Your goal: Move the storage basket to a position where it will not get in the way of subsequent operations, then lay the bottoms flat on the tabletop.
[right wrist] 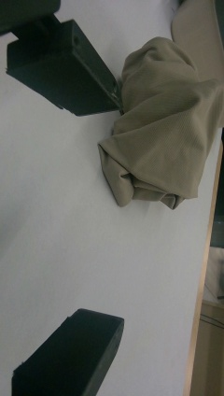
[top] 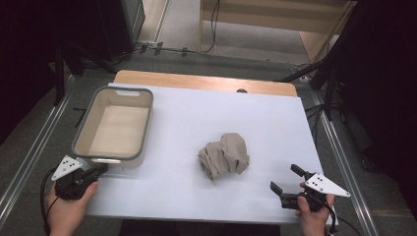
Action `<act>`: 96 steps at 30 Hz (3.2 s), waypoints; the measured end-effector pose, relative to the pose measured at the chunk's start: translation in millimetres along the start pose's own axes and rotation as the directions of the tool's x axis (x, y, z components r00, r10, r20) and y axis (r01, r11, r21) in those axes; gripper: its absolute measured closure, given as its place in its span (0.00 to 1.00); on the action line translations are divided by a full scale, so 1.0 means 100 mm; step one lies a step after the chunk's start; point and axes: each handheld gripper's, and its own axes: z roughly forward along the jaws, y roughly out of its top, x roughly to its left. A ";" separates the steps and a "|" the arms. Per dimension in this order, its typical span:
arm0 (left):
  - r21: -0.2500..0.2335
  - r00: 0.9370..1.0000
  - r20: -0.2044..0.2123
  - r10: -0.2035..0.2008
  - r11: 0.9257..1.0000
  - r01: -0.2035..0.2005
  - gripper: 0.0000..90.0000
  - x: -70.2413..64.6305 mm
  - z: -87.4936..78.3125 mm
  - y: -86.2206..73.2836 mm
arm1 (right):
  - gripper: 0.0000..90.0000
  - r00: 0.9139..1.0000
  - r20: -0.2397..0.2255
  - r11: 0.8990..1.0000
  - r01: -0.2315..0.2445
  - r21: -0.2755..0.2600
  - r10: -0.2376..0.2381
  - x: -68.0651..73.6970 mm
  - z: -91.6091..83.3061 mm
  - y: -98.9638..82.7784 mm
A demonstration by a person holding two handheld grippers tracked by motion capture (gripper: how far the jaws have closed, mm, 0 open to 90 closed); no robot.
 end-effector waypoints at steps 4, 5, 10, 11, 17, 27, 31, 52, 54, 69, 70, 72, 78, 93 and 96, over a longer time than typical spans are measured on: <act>-0.005 1.000 0.001 -0.004 1.000 0.004 1.00 0.01 0.03 0.01 | 0.00 1.000 0.002 1.000 0.002 0.000 -0.002 -0.02 0.00 0.00; -0.001 1.000 -0.001 -0.003 1.000 0.003 1.00 0.01 0.04 0.02 | 0.00 1.000 0.002 1.000 -0.003 -0.001 0.003 -0.02 -0.01 0.00; -0.008 1.000 -0.001 -0.010 1.000 0.010 1.00 0.02 0.08 0.05 | 0.00 1.000 0.004 1.000 -0.002 0.002 0.002 -0.01 -0.01 0.00; -0.006 1.000 0.001 -0.013 1.000 0.013 1.00 0.02 0.09 0.05 | 0.00 1.000 0.003 1.000 0.000 0.002 0.000 -0.01 -0.01 0.00; -0.015 1.000 0.012 -0.013 1.000 0.013 1.00 0.04 0.11 0.05 | 0.00 1.000 0.005 1.000 0.000 0.003 0.000 0.00 0.00 0.00; -0.139 0.997 0.083 -0.002 0.990 0.013 0.65 -0.06 -0.13 0.05 | 0.00 1.000 0.013 1.000 -0.006 -0.002 0.006 -0.04 -0.05 -0.01; -0.155 0.992 0.125 0.019 0.988 0.000 0.50 -0.14 -0.17 0.08 | 0.00 1.000 0.016 1.000 -0.007 -0.008 0.007 -0.04 -0.05 -0.01; -0.179 0.959 0.252 0.127 0.980 -0.083 0.00 -0.92 -0.02 0.42 | 0.00 0.999 -0.037 0.999 0.001 -0.035 -0.002 0.13 0.01 0.09; -0.179 0.953 0.269 0.139 0.980 -0.093 0.00 -1.00 0.02 0.45 | 0.00 0.999 -0.050 0.999 0.001 -0.039 -0.003 0.16 0.03 0.13; -0.112 0.908 0.376 0.187 0.981 -0.156 0.00 -1.57 0.65 0.64 | 0.00 0.992 -0.122 1.000 0.020 -0.021 -0.023 0.46 0.43 0.43; -0.104 0.903 0.390 0.182 0.983 -0.153 0.01 -1.60 0.72 0.64 | 0.02 0.992 -0.126 1.000 0.020 -0.019 -0.022 0.48 0.46 0.45; -0.097 0.897 0.403 0.181 0.983 -0.155 0.03 -1.67 0.81 0.65 | 0.09 0.992 -0.127 1.000 0.013 -0.021 -0.016 0.51 0.53 0.48; -0.062 0.879 0.428 0.209 0.977 -0.202 0.15 -1.86 1.19 0.58 | 0.30 0.997 -0.069 0.998 -0.040 0.046 0.043 0.55 0.81 0.50; -0.004 0.828 0.508 0.238 0.962 -0.274 0.97 -1.99 1.38 0.48 | 0.95 0.996 -0.079 0.995 -0.037 0.090 0.044 0.62 0.95 0.25; -0.015 0.818 0.523 0.238 0.963 -0.270 0.98 -1.96 1.30 0.50 | 0.97 0.997 -0.077 0.998 -0.018 0.055 0.022 0.62 0.87 0.28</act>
